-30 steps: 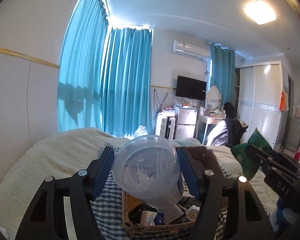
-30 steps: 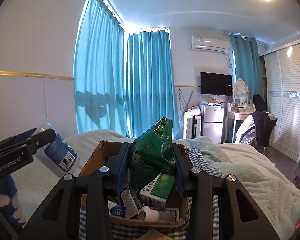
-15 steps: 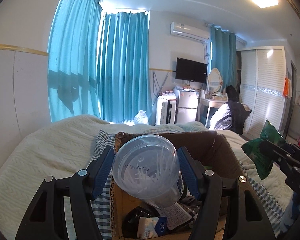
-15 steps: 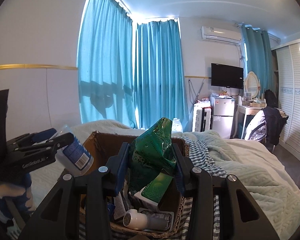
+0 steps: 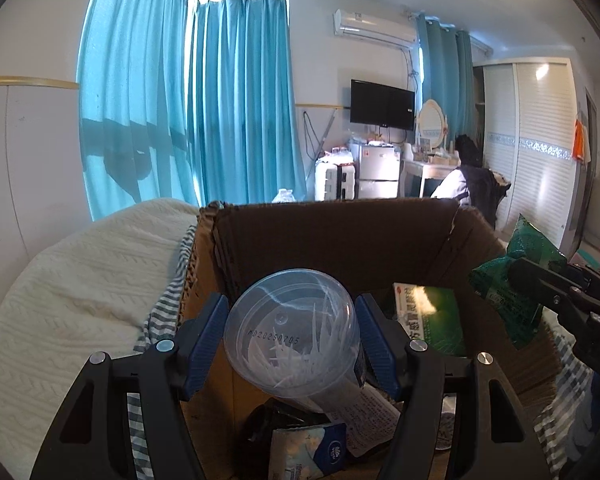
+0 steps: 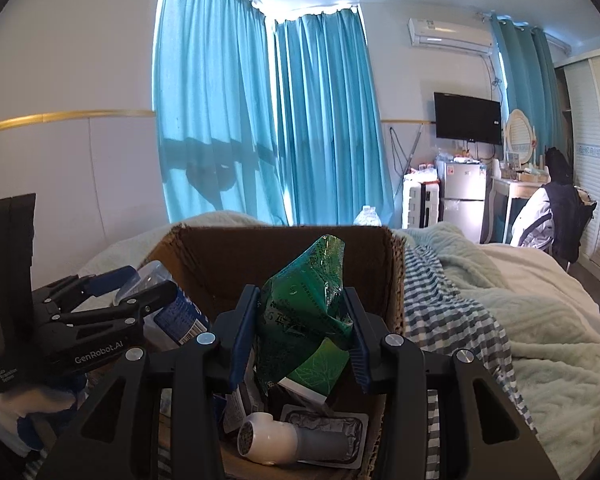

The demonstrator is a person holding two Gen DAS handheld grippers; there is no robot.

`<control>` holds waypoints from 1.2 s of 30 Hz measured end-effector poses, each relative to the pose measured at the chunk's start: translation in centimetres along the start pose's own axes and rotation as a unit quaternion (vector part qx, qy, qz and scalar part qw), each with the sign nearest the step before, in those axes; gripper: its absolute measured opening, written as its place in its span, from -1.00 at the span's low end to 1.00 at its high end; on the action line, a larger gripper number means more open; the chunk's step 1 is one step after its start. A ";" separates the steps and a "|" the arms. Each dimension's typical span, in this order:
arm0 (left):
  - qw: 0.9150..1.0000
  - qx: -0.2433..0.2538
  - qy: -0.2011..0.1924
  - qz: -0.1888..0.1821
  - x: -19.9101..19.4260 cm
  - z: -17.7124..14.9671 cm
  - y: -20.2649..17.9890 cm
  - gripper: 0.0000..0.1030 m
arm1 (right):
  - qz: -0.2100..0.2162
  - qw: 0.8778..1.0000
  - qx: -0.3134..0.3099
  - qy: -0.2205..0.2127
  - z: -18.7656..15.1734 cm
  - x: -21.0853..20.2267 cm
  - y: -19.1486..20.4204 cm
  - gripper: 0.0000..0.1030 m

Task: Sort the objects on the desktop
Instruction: 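Open both grippers to drop the bottle and green bag into the box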

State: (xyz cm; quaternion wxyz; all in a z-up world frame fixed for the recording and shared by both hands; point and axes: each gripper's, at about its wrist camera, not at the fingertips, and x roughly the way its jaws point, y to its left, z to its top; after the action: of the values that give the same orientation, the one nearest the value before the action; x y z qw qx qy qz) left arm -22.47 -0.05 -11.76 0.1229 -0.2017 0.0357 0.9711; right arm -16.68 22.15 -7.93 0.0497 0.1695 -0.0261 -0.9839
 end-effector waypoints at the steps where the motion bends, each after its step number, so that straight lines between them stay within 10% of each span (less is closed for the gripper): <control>1: 1.000 0.001 0.002 0.004 0.3 -0.2 0.1 0.30 | -0.001 1.000 0.001 0.005 -0.3 0.5 -0.1 -0.20; 9: 1.000 0.001 0.008 0.000 0.4 -0.2 0.5 0.52 | -0.003 0.999 0.001 0.038 -2.4 2.6 -0.2 -0.16; 36: 0.997 -0.022 -0.072 0.030 -9.9 3.0 0.3 1.00 | -0.047 0.997 0.023 -0.063 0.8 -7.9 0.6 0.90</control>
State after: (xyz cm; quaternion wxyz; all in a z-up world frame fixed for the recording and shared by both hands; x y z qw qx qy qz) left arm -14.92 -2.22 -5.08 0.0911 -0.1327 0.0119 0.9869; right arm -9.48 22.39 -4.57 -0.0026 0.1094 -0.0440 -0.9930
